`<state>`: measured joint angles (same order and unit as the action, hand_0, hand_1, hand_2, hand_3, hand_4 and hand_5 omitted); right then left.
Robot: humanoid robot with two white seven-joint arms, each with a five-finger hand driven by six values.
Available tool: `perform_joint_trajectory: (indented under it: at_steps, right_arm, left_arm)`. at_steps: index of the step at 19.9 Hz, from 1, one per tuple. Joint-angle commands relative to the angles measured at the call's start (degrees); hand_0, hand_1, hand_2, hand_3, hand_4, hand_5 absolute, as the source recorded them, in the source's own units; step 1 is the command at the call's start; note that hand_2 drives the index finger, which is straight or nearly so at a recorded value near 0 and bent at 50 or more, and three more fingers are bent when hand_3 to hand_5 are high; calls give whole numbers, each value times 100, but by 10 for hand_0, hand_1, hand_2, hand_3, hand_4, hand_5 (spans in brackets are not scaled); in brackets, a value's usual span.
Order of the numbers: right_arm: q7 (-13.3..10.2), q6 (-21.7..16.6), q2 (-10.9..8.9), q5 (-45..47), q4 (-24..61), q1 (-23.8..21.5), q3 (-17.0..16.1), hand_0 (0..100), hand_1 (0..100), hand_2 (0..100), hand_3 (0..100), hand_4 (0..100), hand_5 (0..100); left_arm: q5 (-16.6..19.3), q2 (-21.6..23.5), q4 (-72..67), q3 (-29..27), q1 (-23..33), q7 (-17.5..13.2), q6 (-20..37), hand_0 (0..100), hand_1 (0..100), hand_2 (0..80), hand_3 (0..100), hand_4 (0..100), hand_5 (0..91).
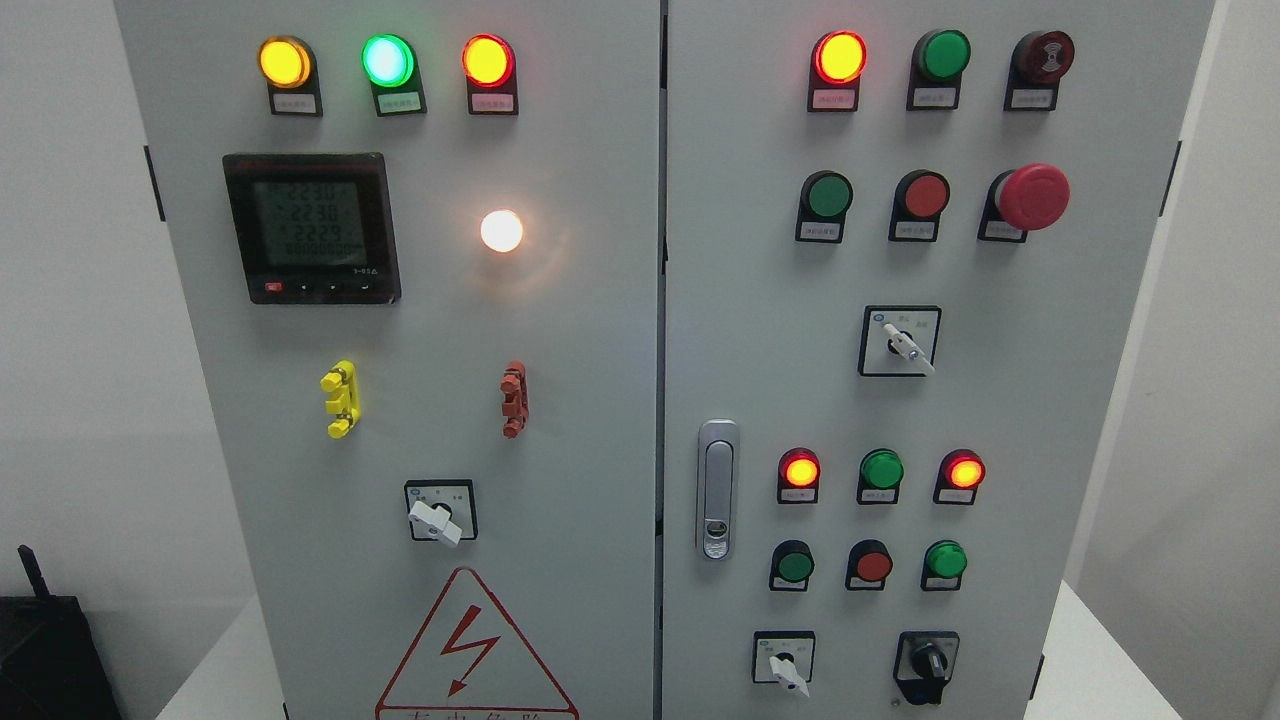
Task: Trip black knob to open circuit
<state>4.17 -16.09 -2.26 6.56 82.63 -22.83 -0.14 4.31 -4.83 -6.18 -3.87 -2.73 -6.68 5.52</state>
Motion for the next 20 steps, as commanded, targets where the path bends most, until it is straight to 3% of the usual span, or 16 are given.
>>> perform_joint_trajectory:
  at_steps: [1, 7, 14, 16, 18, 20]
  right_arm:
    - [5, -8, -73, 3, 1677, -20, -416, 0, 241, 0, 711, 629, 432]
    - [5, -8, -2, 21, 1854, 173, -522, 0, 228, 0, 846, 763, 638]
    - [5, 10, 33, 38, 2047, 533, -645, 0, 209, 0, 875, 798, 680]
    - [13, 1, 181, 38, 2073, 603, -707, 0, 202, 0, 884, 804, 692]
    - [48, 1, 471, 21, 2082, 770, -811, 0, 195, 0, 887, 809, 698]
    - [66, 18, 569, -5, 2073, 911, -891, 0, 191, 0, 898, 818, 717]
  left_arm:
    - [0, -1, 143, 0, 0, 0, 2, 120, 389, 0, 0, 0, 0]
    - [0, -1, 143, 0, 0, 0, 2, 120, 389, 0, 0, 0, 0]
    - [0, -1, 143, 0, 0, 0, 2, 120, 389, 0, 0, 0, 0]
    - [0, -1, 143, 0, 0, 0, 2, 120, 389, 0, 0, 0, 0]
    - [0, -1, 152, 0, 0, 0, 2, 120, 389, 0, 0, 0, 0]
    - [0, -1, 143, 0, 0, 0, 2, 120, 389, 0, 0, 0, 0]
